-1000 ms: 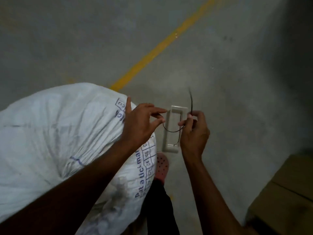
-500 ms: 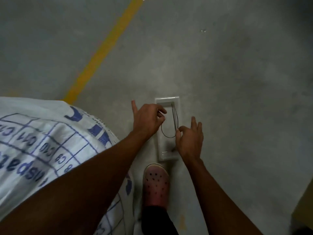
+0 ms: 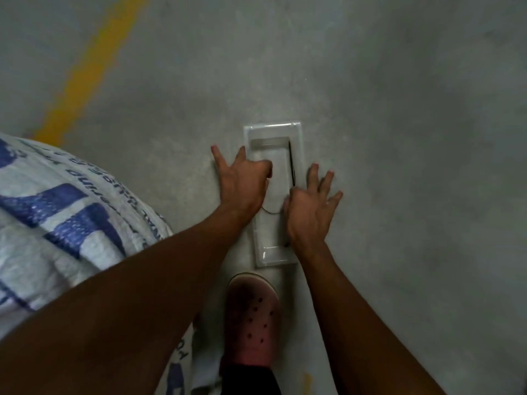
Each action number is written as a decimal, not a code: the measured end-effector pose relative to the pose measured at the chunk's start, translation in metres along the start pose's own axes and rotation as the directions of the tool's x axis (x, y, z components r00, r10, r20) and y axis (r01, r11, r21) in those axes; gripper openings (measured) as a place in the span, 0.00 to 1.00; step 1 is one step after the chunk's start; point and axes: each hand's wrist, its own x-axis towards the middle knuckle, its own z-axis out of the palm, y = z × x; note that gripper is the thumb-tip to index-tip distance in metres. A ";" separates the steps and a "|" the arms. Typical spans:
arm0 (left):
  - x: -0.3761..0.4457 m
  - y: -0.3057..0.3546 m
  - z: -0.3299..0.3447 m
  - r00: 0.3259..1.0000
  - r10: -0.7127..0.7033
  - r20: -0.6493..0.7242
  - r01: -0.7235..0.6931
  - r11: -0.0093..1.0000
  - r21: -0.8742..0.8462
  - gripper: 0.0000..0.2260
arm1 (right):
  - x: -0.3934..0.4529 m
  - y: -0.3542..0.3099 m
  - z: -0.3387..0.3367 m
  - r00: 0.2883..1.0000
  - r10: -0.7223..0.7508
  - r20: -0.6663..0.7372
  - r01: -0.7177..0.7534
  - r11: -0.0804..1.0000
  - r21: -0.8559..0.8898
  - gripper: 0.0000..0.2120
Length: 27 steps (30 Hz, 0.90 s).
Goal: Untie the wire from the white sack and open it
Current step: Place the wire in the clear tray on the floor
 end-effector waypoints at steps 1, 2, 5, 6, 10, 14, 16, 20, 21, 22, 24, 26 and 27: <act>-0.001 0.001 -0.001 1.000 -0.010 -0.006 0.010 1.000 0.003 0.04 | -0.002 0.002 -0.001 1.000 -0.010 -0.006 0.010 1.000 0.022 0.13; -0.002 0.002 -0.003 1.000 -0.015 -0.011 0.015 1.000 0.006 0.04 | -0.003 0.004 -0.001 1.000 -0.023 -0.009 0.023 0.998 0.053 0.13; -0.009 0.002 -0.012 1.000 0.001 -0.030 -0.001 1.000 0.005 0.07 | -0.009 0.010 -0.007 0.998 -0.055 -0.017 0.057 0.987 0.149 0.11; -0.011 0.003 -0.016 1.000 0.007 -0.025 -0.007 1.000 -0.001 0.08 | -0.011 0.011 -0.011 0.997 -0.068 -0.026 0.072 0.982 0.176 0.11; -0.027 0.010 -0.042 1.000 0.007 0.031 -0.008 1.000 0.018 0.12 | -0.030 0.019 -0.037 0.993 -0.105 -0.051 0.114 0.972 0.204 0.16; -0.040 0.013 -0.088 0.998 0.016 0.059 -0.016 1.000 0.013 0.18 | -0.053 0.024 -0.088 0.988 -0.150 -0.017 0.150 0.953 0.262 0.23; -0.045 0.016 -0.120 0.997 0.047 0.065 -0.048 0.999 0.015 0.20 | -0.063 0.025 -0.120 0.981 -0.193 -0.003 0.188 0.950 0.250 0.27; -0.057 0.018 -0.206 0.994 0.107 -0.004 -0.107 0.994 0.015 0.22 | -0.081 0.017 -0.198 0.962 -0.254 -0.100 0.271 0.927 0.258 0.30; -0.061 0.016 -0.231 0.993 0.118 -0.028 -0.117 0.993 0.016 0.23 | -0.086 0.012 -0.221 0.955 -0.271 -0.123 0.294 0.922 0.252 0.31; -0.067 0.014 -0.257 0.990 0.130 -0.048 -0.129 0.991 0.018 0.23 | -0.092 0.005 -0.243 0.944 -0.299 -0.140 0.325 0.916 0.237 0.32; -0.081 0.003 -0.308 0.985 0.151 -0.087 -0.151 0.988 0.007 0.24 | -0.104 -0.011 -0.288 0.910 -0.380 -0.165 0.407 0.894 0.185 0.34; -0.102 -0.015 -0.357 0.979 0.157 -0.131 -0.158 0.987 -0.003 0.25 | -0.118 -0.032 -0.331 0.863 -0.468 -0.190 0.495 0.858 0.139 0.36; -0.116 -0.028 -0.379 0.975 0.152 -0.160 -0.156 0.988 -0.010 0.26 | -0.127 -0.045 -0.350 0.839 -0.509 -0.193 0.535 0.836 0.123 0.37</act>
